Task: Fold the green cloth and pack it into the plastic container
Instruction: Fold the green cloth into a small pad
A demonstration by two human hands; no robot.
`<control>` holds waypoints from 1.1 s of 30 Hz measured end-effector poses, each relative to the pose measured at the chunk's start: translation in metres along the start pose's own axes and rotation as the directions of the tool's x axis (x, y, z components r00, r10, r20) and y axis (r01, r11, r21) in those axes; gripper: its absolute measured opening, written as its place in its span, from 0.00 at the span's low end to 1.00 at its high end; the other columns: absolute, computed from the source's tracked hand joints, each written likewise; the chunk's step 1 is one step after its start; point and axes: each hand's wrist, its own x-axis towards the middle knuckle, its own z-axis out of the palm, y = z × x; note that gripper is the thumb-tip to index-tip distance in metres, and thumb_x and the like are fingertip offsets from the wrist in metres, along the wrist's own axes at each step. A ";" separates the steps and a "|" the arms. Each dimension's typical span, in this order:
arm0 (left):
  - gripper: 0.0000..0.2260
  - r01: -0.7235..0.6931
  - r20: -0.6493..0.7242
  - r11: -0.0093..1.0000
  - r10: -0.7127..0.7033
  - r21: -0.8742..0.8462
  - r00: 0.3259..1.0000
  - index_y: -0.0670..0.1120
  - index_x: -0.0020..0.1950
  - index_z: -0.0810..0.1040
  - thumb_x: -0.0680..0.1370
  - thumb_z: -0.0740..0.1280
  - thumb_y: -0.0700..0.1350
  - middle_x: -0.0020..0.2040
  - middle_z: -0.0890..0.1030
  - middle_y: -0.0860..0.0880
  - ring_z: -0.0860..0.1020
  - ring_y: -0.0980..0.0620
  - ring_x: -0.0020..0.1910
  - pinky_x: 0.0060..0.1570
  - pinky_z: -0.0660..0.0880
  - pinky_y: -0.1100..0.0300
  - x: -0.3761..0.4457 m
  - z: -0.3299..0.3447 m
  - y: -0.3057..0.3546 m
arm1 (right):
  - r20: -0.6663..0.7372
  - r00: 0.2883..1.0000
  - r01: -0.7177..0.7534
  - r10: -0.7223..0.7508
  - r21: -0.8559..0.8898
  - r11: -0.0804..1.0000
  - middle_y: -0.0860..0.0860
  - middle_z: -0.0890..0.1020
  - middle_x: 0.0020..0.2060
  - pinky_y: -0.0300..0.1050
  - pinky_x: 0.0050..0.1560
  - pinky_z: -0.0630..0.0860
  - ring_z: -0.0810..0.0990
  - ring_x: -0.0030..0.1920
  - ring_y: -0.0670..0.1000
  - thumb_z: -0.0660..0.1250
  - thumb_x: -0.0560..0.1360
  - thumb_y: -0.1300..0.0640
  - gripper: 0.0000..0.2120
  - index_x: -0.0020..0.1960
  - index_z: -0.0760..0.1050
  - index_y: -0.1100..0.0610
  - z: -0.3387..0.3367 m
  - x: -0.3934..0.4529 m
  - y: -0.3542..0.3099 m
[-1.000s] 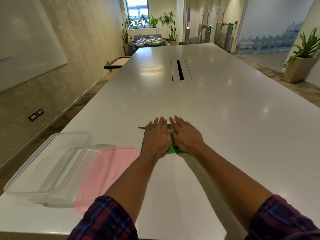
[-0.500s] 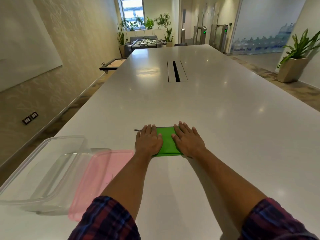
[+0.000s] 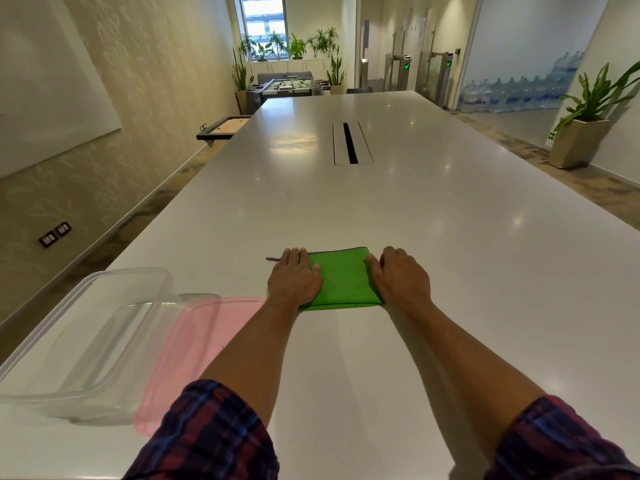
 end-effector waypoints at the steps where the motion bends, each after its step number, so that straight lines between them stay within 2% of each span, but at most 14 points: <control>1: 0.29 0.004 0.007 1.000 -0.004 -0.003 1.000 0.39 0.83 0.49 0.86 0.47 0.53 0.83 0.50 0.42 0.47 0.45 0.83 0.81 0.47 0.49 0.000 -0.001 0.002 | 0.024 1.000 -0.005 0.005 0.014 1.000 0.54 0.80 0.46 0.51 0.45 0.75 0.80 0.47 0.58 0.55 0.82 0.38 0.23 0.50 0.76 0.57 -0.001 0.001 0.000; 5: 0.29 0.031 0.023 0.999 -0.030 -0.038 0.999 0.39 0.83 0.48 0.86 0.47 0.53 0.84 0.48 0.42 0.45 0.45 0.83 0.81 0.45 0.49 -0.003 -0.001 0.009 | 0.157 0.986 -0.072 0.063 0.056 0.996 0.47 0.79 0.41 0.47 0.42 0.70 0.78 0.42 0.53 0.62 0.75 0.31 0.22 0.44 0.74 0.51 -0.007 0.006 -0.007; 9: 0.30 0.034 0.016 0.993 -0.032 -0.112 0.999 0.39 0.83 0.49 0.85 0.48 0.53 0.83 0.49 0.41 0.45 0.44 0.83 0.81 0.46 0.48 -0.003 0.000 0.016 | 0.222 0.968 -0.163 0.118 0.201 0.966 0.44 0.77 0.39 0.46 0.42 0.68 0.79 0.45 0.53 0.71 0.70 0.36 0.18 0.42 0.71 0.48 -0.016 0.011 -0.011; 11: 0.29 0.027 0.011 0.981 -0.026 -0.194 1.000 0.40 0.82 0.51 0.85 0.50 0.53 0.83 0.51 0.41 0.47 0.44 0.82 0.79 0.50 0.47 -0.002 -0.001 0.020 | 0.216 0.967 -0.196 0.138 0.280 0.940 0.44 0.77 0.40 0.47 0.42 0.69 0.79 0.47 0.53 0.74 0.70 0.40 0.17 0.47 0.72 0.50 -0.021 0.014 -0.011; 13: 0.27 0.005 -0.017 0.952 -0.010 -0.306 1.000 0.41 0.81 0.55 0.84 0.52 0.52 0.81 0.56 0.40 0.55 0.43 0.81 0.77 0.56 0.46 -0.001 -0.001 0.026 | 0.200 0.967 -0.217 0.159 0.316 0.924 0.46 0.79 0.43 0.47 0.44 0.71 0.80 0.48 0.54 0.74 0.71 0.43 0.18 0.53 0.73 0.50 -0.028 0.017 -0.012; 15: 0.26 -0.015 -0.036 0.919 0.001 -0.395 0.999 0.43 0.80 0.60 0.84 0.55 0.52 0.80 0.60 0.42 0.61 0.43 0.79 0.76 0.59 0.45 0.000 -0.002 0.031 | 0.175 0.967 -0.236 0.187 0.327 0.915 0.48 0.81 0.44 0.47 0.45 0.72 0.81 0.48 0.55 0.74 0.71 0.46 0.20 0.58 0.72 0.50 -0.035 0.020 -0.012; 18: 0.19 -0.068 -0.174 0.936 0.007 -0.345 0.985 0.46 0.69 0.75 0.81 0.62 0.50 0.71 0.73 0.46 0.72 0.44 0.69 0.74 0.62 0.42 -0.001 -0.007 0.037 | 0.116 0.978 -0.201 0.173 0.307 0.930 0.49 0.80 0.42 0.47 0.43 0.71 0.80 0.45 0.55 0.73 0.71 0.50 0.23 0.62 0.70 0.51 -0.046 0.023 -0.015; 21: 0.10 -0.098 -0.400 0.929 -0.058 -0.357 0.915 0.47 0.54 0.82 0.77 0.66 0.48 0.57 0.80 0.48 0.80 0.45 0.53 0.58 0.75 0.49 -0.007 -0.015 0.044 | 0.034 0.993 -0.117 0.112 0.295 0.948 0.50 0.82 0.41 0.46 0.39 0.70 0.80 0.42 0.55 0.71 0.69 0.55 0.24 0.63 0.70 0.52 -0.054 0.024 -0.023; 23: 0.07 -0.077 -0.450 0.928 -0.103 -0.365 0.887 0.47 0.49 0.83 0.76 0.66 0.47 0.51 0.81 0.48 0.80 0.45 0.48 0.51 0.76 0.51 -0.008 -0.019 0.047 | -0.016 0.998 -0.049 0.055 0.264 0.963 0.51 0.83 0.42 0.47 0.38 0.72 0.81 0.41 0.56 0.70 0.70 0.57 0.23 0.64 0.70 0.53 -0.056 0.023 -0.028; 26: 0.06 0.009 -0.280 0.866 -0.171 -0.500 0.945 0.47 0.47 0.82 0.76 0.65 0.46 0.47 0.82 0.48 0.80 0.46 0.47 0.46 0.75 0.55 -0.004 -0.022 0.044 | -0.094 0.996 0.027 -0.005 0.239 0.971 0.53 0.82 0.47 0.51 0.43 0.78 0.82 0.45 0.57 0.70 0.73 0.58 0.22 0.65 0.70 0.55 -0.055 0.018 -0.035; 29: 0.07 0.031 -0.107 0.872 -0.095 -0.489 0.990 0.49 0.44 0.78 0.78 0.64 0.49 0.44 0.81 0.49 0.80 0.46 0.47 0.42 0.71 0.57 -0.002 -0.018 0.037 | -0.142 0.983 0.153 -0.118 0.270 0.951 0.54 0.82 0.51 0.53 0.46 0.80 0.82 0.47 0.57 0.71 0.74 0.58 0.22 0.67 0.70 0.55 -0.051 0.012 -0.044; 31: 0.13 0.021 -0.084 0.878 -0.069 -0.478 0.994 0.49 0.44 0.78 0.81 0.60 0.54 0.43 0.81 0.49 0.80 0.47 0.46 0.43 0.73 0.55 -0.001 -0.018 0.034 | -0.134 0.966 0.252 -0.221 0.298 0.921 0.54 0.83 0.53 0.48 0.44 0.78 0.82 0.47 0.56 0.72 0.74 0.56 0.23 0.67 0.70 0.53 -0.046 0.007 -0.050; 33: 0.23 0.046 -0.059 0.804 -0.101 -0.593 0.993 0.47 0.42 0.79 0.84 0.53 0.59 0.42 0.82 0.47 0.80 0.48 0.43 0.43 0.74 0.54 -0.002 -0.021 0.033 | -0.090 0.950 0.310 -0.298 0.342 0.887 0.53 0.83 0.55 0.44 0.44 0.75 0.83 0.49 0.54 0.73 0.73 0.55 0.25 0.68 0.69 0.52 -0.041 0.003 -0.056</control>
